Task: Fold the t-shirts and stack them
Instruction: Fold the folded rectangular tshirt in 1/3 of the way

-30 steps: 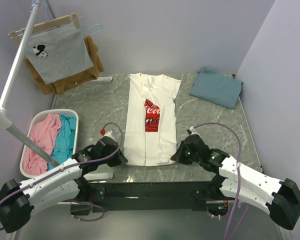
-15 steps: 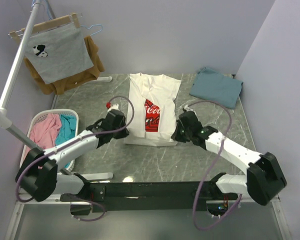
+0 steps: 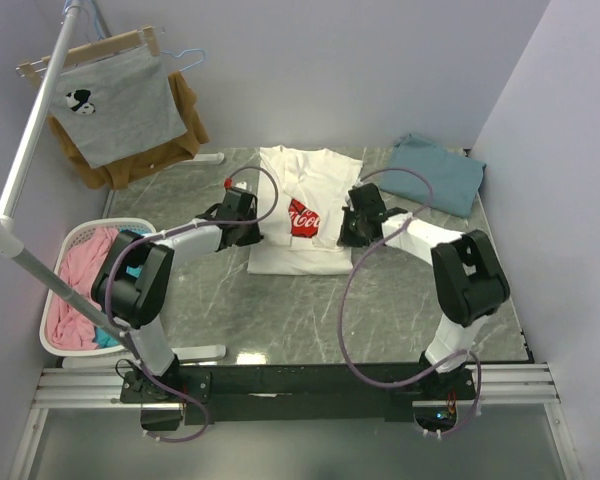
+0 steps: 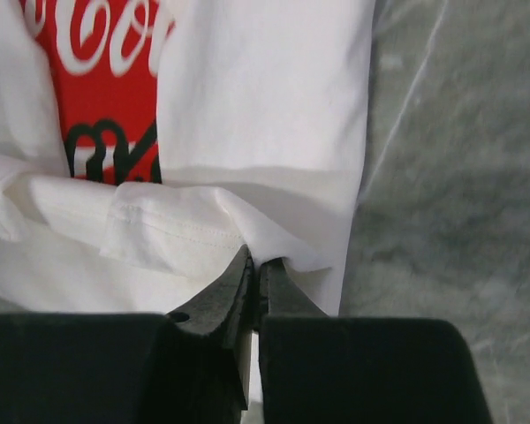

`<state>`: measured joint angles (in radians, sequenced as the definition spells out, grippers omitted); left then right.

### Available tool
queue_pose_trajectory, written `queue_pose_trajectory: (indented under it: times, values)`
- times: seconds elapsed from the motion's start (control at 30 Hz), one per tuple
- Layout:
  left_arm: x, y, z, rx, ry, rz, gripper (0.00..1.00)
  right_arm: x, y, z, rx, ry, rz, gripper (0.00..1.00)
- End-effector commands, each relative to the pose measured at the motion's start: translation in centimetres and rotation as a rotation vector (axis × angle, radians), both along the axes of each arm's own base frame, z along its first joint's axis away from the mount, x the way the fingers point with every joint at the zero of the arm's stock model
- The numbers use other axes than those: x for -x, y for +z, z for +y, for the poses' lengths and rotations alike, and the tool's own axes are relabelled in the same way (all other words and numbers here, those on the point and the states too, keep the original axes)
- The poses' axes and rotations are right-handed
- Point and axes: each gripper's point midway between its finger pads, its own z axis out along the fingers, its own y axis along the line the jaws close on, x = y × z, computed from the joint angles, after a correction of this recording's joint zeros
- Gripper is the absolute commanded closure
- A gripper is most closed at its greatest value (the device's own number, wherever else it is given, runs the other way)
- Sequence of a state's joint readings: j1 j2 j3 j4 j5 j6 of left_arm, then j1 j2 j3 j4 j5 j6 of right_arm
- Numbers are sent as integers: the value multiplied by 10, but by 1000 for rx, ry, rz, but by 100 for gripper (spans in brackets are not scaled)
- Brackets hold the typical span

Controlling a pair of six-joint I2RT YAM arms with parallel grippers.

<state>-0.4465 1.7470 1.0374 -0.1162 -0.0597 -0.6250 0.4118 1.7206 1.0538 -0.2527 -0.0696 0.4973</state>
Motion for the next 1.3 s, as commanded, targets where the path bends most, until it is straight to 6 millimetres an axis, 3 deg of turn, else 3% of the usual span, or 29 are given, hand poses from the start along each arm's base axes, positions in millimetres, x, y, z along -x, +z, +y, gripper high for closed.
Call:
queue_pose_trajectory:
  times: [0.0, 0.03, 0.1, 0.13, 0.17, 0.2, 0.23, 0.3, 0.37, 0.47, 0.6, 0.7, 0.73, 0.8, 0.93, 1.13, 1.27]
  values:
    - [-49, 39, -1, 30, -1, -144, 89, -63, 38, 3, 24, -1, -162, 91]
    - [-53, 39, 1, 20, -1, -149, 80, -68, 39, 0, 48, -1, -165, 84]
    - [-64, 47, 7, 9, 19, -162, 60, -88, 50, -1, 66, -17, -208, 80]
    - [-67, 49, 9, 0, 25, -166, 43, -90, 51, -3, 80, -21, -202, 73]
    - [-69, 52, 12, -7, 36, -170, 36, -98, 59, -5, 93, -36, -221, 58]
    - [-73, 59, 15, -18, 53, -187, 30, -98, 61, -9, 115, -57, -224, 54]
    - [-73, 67, 17, -23, 60, -201, 16, -99, 65, -13, 132, -63, -239, 52]
    - [-73, 77, 21, -27, 70, -219, 10, -90, 76, -15, 114, -67, -268, 42]
    - [-68, 95, 14, 18, 36, -250, 8, -79, 83, -11, 66, -40, -280, 37]
    - [-52, 100, 1, 91, -30, -235, 7, -60, 76, 3, 8, 33, -227, 37]
    - [-27, 91, -30, 223, -194, -171, 8, -40, 61, 27, -86, 119, -151, 37]
    - [-19, 78, -48, 306, -268, -122, 10, -40, 49, 40, -127, 146, -115, 38]
    - [-16, 65, -54, 322, -296, -79, 11, -39, 44, 41, -132, 149, -95, 38]
    - [-14, 63, -65, 364, -351, -52, 14, -43, 38, 49, -152, 166, -72, 39]
    - [-8, 49, -70, 376, -382, -9, 16, -46, 30, 56, -164, 193, -42, 39]
    - [-17, 43, -68, 341, -374, -27, 15, -52, 21, 60, -163, 212, -23, 39]
    - [-41, 56, -63, 286, -334, -103, 14, -58, 14, 60, -146, 209, -20, 39]
